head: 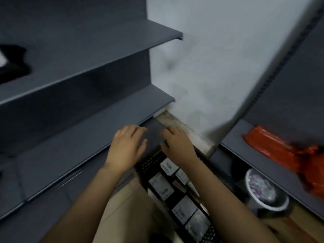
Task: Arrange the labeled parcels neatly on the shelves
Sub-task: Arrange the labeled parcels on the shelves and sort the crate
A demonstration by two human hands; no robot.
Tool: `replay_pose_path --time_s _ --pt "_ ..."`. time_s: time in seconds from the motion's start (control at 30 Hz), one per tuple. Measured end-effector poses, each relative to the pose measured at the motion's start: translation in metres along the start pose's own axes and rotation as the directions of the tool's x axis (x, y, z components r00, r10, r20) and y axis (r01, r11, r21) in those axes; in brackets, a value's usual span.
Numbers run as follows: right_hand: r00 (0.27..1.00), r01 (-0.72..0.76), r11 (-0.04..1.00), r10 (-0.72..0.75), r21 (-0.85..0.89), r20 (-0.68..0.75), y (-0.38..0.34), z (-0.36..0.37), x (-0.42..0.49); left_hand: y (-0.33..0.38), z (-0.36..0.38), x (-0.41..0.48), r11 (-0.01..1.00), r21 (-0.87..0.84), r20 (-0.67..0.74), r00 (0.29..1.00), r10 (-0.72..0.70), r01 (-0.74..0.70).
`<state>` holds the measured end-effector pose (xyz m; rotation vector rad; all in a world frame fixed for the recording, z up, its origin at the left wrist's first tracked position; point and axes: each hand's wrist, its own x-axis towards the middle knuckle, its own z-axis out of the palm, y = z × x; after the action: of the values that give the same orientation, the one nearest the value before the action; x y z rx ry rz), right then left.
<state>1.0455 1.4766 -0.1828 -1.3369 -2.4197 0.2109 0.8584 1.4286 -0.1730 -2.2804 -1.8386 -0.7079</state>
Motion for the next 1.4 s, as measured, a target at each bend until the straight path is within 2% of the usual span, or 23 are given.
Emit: replay_pose_path --time_s 0.13,0.23,0.4,0.6,0.77,1.03,1.17,1.4 --pt "0.979 0.204 0.977 -0.205 0.058 0.008 -0.080 0.016 0.031 -0.047 -0.052 -0.052 0.975 0.136 -0.057 0.984 -0.169 0.176" --pt "0.923 0.379 0.919 -0.384 0.106 0.024 -0.153 0.029 0.042 -0.080 -0.095 -0.107 0.923 0.218 -0.123 0.947 -0.298 0.318" --pt "0.785 0.601 0.772 -0.619 0.207 0.030 -0.292 0.051 0.030 -0.121 -0.171 -0.223 0.789 0.314 -0.260 0.847 -0.465 0.529" --pt "0.555 0.775 0.532 -0.831 0.342 0.036 -0.460 0.078 -0.026 -0.138 -0.264 -0.373 0.573 0.369 -0.415 0.682 -0.603 0.732" --pt "0.356 0.849 0.334 -0.934 0.409 0.022 -0.582 0.091 -0.083 -0.129 -0.329 -0.484 0.355 0.419 -0.540 0.544 -0.643 0.836" --pt "0.028 0.861 0.021 -1.000 0.509 -0.007 -0.735 0.106 -0.169 -0.099 -0.396 -0.623 0.014 0.360 -0.666 0.267 -0.697 0.933" --pt "-0.086 0.835 -0.093 -0.996 0.542 -0.038 -0.803 0.121 -0.203 -0.100 -0.418 -0.673 -0.119 0.330 -0.720 0.168 -0.674 0.937" --pt "-0.245 0.780 -0.260 -0.964 0.570 -0.104 -0.936 0.159 -0.232 -0.151 -0.466 -0.752 -0.292 0.292 -0.794 0.061 -0.605 0.911"
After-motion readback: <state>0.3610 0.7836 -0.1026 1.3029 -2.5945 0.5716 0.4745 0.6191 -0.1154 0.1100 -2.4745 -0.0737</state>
